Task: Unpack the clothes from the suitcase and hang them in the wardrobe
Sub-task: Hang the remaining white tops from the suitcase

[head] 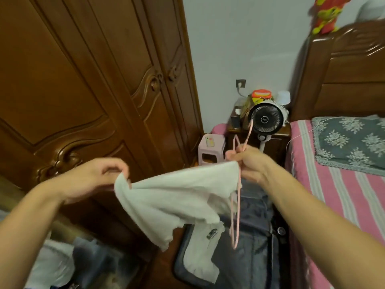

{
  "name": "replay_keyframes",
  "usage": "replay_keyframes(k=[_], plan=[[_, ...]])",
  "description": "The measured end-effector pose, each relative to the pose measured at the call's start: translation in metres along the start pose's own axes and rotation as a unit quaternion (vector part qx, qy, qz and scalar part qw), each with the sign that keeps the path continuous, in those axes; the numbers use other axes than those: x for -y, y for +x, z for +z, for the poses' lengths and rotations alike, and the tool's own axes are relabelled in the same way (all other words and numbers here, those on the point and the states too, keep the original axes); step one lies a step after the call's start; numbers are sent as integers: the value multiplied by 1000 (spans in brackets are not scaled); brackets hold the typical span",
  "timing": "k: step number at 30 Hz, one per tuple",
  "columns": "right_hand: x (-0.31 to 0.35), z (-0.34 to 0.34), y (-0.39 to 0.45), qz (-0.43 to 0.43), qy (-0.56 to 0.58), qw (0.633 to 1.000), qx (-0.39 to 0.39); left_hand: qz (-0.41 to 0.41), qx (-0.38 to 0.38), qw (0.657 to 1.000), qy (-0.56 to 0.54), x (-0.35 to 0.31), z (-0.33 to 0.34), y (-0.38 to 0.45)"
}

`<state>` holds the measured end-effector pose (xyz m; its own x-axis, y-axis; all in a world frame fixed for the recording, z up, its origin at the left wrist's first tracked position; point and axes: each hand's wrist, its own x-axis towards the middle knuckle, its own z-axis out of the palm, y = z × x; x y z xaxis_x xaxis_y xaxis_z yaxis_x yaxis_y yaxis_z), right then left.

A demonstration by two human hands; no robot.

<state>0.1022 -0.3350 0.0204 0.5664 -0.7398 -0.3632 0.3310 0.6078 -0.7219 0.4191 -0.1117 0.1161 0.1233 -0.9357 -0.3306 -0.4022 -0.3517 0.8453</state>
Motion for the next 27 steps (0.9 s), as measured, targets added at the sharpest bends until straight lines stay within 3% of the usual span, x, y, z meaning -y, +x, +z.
replay_keyframes(k=[2,4,5,7,9,11,15,18,22,27], plan=[[34,13,-5,-15,-35,999,-19,-4,-51,971,234,20,-10,13],[54,32,-4,-13,-30,999,-40,-3,-150,934,325,33,7,39],[60,45,-3,-15,-27,998,-53,13,-188,937,295,35,26,55],[66,72,-2,-28,-31,997,-64,72,-203,968,125,34,74,84],[65,96,1,-45,-50,995,-78,98,-122,987,-42,22,123,108],[63,113,3,-67,-69,992,-85,120,-51,990,-54,7,168,130],[79,105,-3,-105,-100,985,-94,120,-158,974,-106,-23,184,160],[106,70,-14,-132,-98,977,-136,123,-55,975,-179,-28,159,159],[121,35,-33,-128,-140,977,-94,96,113,921,-361,-58,153,135],[121,17,-64,-163,-246,955,1,92,95,907,-399,-98,170,134]])
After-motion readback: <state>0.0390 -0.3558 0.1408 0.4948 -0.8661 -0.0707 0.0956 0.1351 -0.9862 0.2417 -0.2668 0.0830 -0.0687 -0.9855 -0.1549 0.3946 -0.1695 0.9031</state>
